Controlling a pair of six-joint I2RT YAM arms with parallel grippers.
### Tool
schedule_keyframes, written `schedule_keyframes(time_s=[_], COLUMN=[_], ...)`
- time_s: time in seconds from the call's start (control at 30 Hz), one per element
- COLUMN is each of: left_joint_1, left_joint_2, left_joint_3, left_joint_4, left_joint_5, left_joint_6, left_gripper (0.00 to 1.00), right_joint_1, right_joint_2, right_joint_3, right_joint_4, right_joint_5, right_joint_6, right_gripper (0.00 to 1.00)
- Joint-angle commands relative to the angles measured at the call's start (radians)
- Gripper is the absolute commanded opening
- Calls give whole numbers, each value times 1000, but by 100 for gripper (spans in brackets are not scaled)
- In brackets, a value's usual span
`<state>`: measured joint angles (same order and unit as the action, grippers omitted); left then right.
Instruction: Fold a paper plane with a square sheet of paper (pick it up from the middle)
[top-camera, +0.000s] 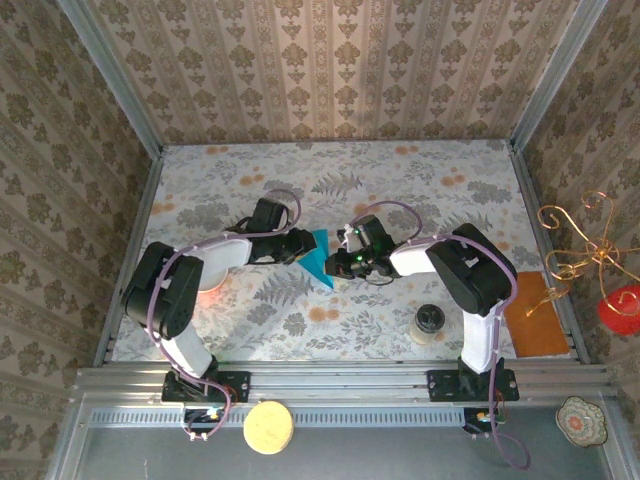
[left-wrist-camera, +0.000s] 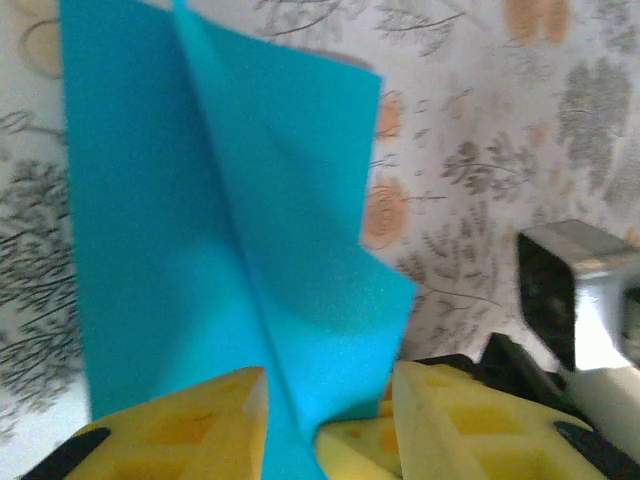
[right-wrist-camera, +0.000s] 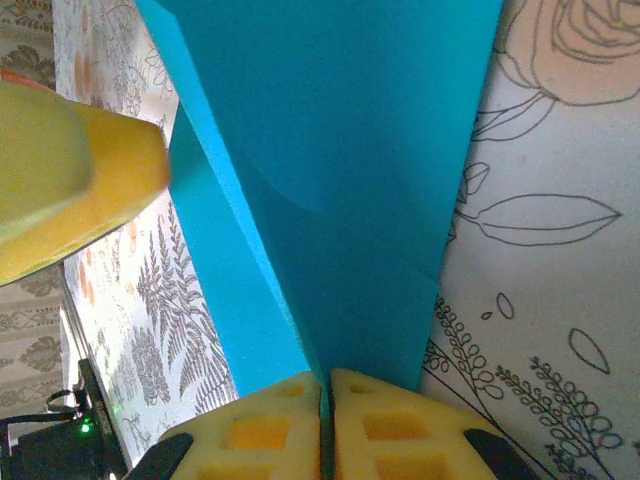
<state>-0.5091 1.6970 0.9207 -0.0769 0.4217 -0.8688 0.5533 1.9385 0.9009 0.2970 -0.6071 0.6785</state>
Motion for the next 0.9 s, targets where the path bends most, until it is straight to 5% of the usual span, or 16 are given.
schedule_keyframes(time_s=[0.0,0.37,0.87], left_joint_1=[-2,-42,-101], left_joint_2=[30,122,156], left_joint_3=[49,129,155], left_joint_4=[-137,-237,-335], left_joint_5=[-43,-67,-153], left_joint_6=[94,142,87], left_gripper=[44,62,67], right_joint_1=[-10,-10,1], right_joint_2=[-6,-34,-205], right_joint_3=[-19,3,-62], right_joint_4=[-102,-157,-216], right_joint_5=[10,-1,136], right_joint_6=[-79,-126,3], right_gripper=[14,22,37])
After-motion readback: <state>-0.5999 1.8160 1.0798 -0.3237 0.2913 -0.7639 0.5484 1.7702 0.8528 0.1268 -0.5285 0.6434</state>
